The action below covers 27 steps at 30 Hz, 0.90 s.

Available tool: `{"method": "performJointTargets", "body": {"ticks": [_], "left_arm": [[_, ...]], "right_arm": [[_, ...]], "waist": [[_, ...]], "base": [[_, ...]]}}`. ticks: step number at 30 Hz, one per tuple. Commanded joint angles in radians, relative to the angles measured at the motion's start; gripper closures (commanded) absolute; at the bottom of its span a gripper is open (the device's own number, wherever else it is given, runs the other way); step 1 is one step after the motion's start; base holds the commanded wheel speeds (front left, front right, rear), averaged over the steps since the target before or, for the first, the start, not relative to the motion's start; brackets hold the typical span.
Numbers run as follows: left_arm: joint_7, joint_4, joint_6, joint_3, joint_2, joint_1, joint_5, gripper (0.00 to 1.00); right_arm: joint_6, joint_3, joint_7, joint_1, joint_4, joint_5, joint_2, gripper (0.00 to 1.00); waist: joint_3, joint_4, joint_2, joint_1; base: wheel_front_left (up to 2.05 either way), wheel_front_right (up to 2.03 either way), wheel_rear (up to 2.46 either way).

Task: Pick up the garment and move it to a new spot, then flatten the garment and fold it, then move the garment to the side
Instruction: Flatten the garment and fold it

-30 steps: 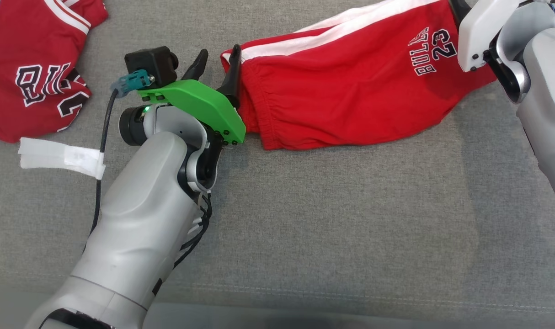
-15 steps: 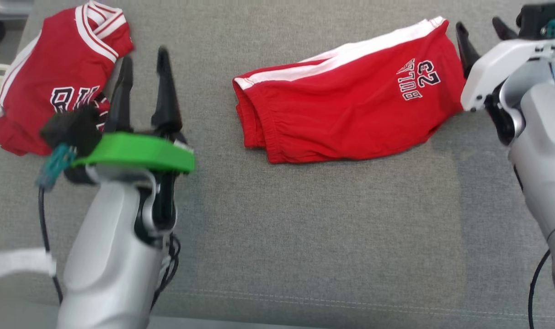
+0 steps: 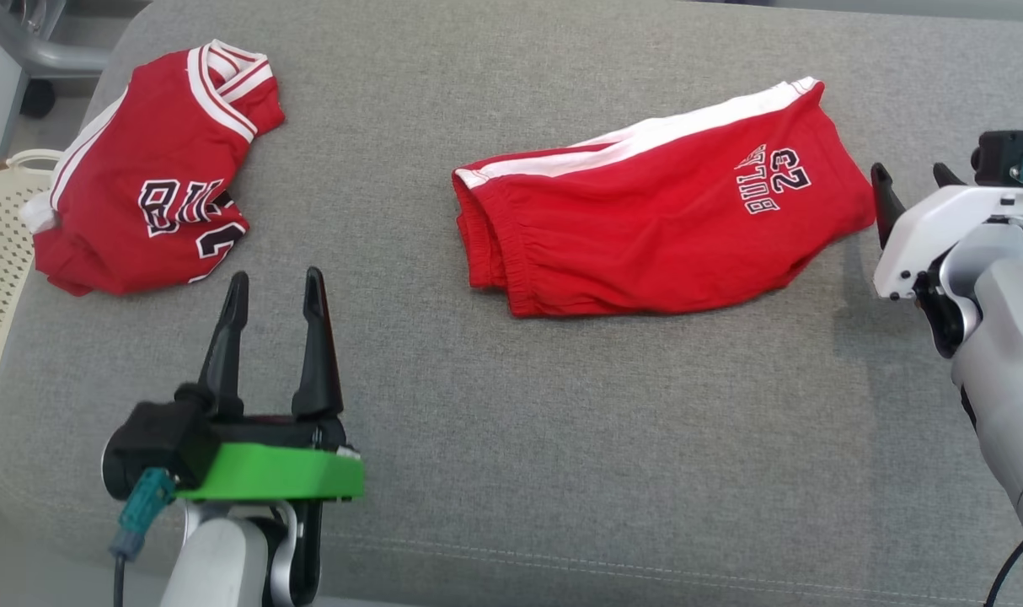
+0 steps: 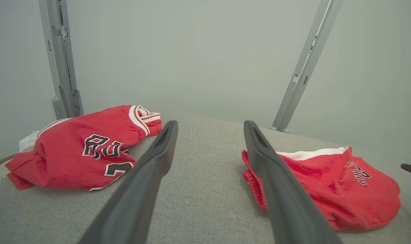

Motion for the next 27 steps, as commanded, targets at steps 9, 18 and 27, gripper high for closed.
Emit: {"method": "performJointTargets", "body": {"ticks": [9,18,27], "left_arm": [[0.000,-0.023,-0.055,0.018,-0.006,0.129,0.081,0.00],[0.000,-0.020,-0.071,0.018,-0.011,0.130,0.088,0.00],[0.000,-0.001,-0.079,0.001,-0.015,0.128,0.073,0.00]], "right_arm": [[-0.001,-0.069,-0.012,0.030,0.066,0.018,-0.003,0.00],[-0.001,-0.112,0.000,0.020,0.089,0.037,0.016,0.00],[-0.001,-0.132,0.061,0.020,0.106,0.042,0.031,0.80]], "waist": [[0.036,0.032,0.0000,0.0000],[0.060,0.055,0.0000,0.0000],[0.056,0.067,0.0000,0.0000]], "base": [[0.00,0.00,0.00],[0.00,0.00,0.00],[0.00,0.00,0.00]]}}
